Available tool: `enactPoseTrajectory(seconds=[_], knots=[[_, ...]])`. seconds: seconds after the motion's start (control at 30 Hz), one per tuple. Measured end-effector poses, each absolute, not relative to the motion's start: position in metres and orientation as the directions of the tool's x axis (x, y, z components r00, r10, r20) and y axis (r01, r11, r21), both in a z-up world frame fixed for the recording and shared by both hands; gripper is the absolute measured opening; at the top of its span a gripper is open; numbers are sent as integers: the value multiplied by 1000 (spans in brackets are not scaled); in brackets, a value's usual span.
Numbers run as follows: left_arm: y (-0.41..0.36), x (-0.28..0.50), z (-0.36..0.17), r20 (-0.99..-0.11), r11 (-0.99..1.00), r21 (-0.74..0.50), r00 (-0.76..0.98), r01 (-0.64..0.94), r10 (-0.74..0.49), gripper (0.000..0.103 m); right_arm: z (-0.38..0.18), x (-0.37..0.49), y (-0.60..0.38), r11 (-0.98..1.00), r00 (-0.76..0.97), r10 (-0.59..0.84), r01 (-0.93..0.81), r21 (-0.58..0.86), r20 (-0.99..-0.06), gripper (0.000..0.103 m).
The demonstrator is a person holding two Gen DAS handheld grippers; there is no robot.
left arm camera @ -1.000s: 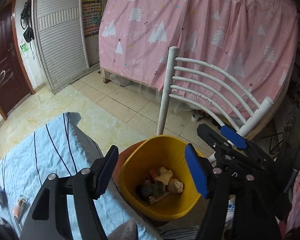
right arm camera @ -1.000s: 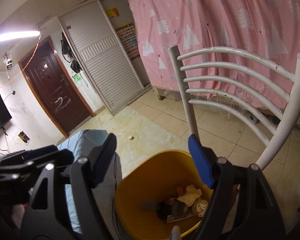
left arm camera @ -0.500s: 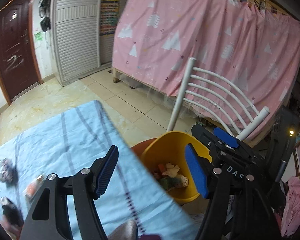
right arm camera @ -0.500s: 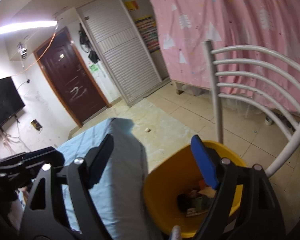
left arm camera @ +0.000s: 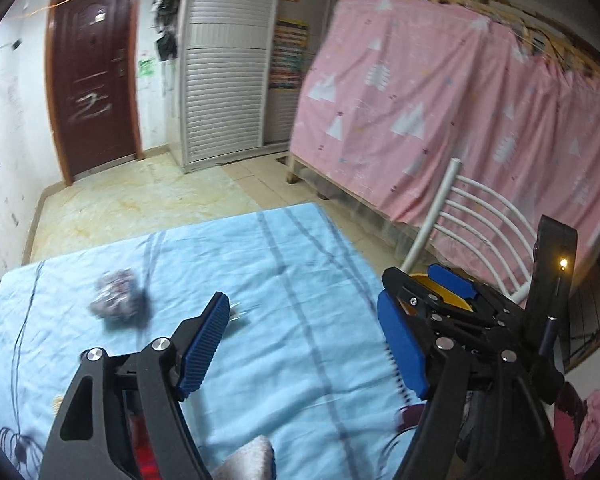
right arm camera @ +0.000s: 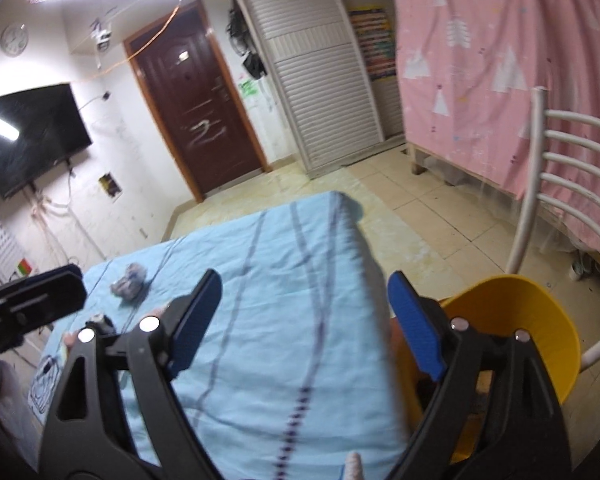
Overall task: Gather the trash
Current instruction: 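Move both tools back over the items on the bed, then grasp the round beige brush with the left tool while the right tool grasps the black-and-pink sock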
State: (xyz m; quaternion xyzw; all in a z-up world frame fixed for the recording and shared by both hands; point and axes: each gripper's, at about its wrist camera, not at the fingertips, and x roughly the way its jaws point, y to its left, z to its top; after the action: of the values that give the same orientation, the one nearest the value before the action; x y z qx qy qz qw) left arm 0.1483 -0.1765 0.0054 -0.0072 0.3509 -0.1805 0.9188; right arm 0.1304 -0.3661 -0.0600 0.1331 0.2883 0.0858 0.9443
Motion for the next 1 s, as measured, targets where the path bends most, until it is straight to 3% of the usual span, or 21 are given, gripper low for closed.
enactPoseTrajectory(seconds=[0.17,0.53,1.0], knots=[[-130,138,4,-630,949,-144,713,281,-307,70,-59,135,-327,955,795,266,-140,261,-545,85],[-47,118,-18,-645,966,-90,725,241,-241,84,-53,151,-263,951,758,307,-233,201,-576,87],[5,129,-69,-715,968,-142,655,207,-245,86,-48,157,-193,933,713,337,-341,116,-615,89]])
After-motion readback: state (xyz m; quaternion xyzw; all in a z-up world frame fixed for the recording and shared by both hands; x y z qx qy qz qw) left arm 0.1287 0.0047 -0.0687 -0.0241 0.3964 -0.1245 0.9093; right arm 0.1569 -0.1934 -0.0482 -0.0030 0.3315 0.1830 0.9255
